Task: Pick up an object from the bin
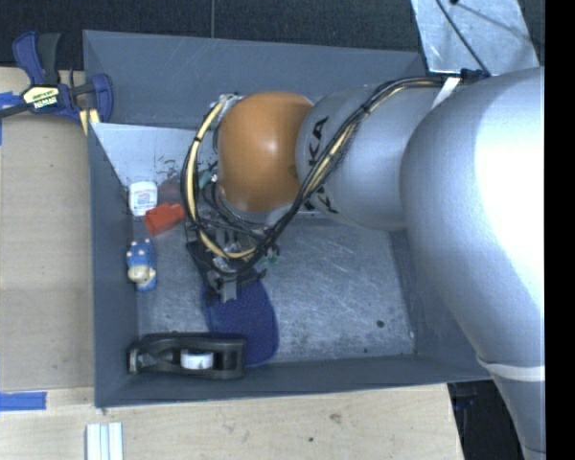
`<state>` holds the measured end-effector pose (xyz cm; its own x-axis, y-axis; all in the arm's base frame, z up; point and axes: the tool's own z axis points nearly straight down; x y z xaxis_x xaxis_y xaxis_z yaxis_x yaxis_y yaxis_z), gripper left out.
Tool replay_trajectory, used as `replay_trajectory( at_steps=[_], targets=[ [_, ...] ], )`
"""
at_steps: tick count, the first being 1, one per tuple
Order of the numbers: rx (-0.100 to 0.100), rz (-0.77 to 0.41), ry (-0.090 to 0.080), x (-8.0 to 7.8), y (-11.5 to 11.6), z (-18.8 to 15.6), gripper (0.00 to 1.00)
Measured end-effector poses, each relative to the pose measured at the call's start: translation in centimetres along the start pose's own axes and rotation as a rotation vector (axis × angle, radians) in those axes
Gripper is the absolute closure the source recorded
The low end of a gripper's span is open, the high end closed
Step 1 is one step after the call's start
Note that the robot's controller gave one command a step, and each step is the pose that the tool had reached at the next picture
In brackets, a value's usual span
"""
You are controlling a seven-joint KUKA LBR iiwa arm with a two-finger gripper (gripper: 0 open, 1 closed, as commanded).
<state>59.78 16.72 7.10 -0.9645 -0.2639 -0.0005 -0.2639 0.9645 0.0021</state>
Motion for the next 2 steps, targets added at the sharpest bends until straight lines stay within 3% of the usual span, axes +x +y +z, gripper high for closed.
replay_trajectory(
  at_steps=[1,2],
  targets=[
    [0.001,0.220,-0.005,-1.9,-4.1,-0.1,0.00],
    [-0.001,0.420,-0.002,-0.5,-8.2,-0.2,0.00]
  ],
)
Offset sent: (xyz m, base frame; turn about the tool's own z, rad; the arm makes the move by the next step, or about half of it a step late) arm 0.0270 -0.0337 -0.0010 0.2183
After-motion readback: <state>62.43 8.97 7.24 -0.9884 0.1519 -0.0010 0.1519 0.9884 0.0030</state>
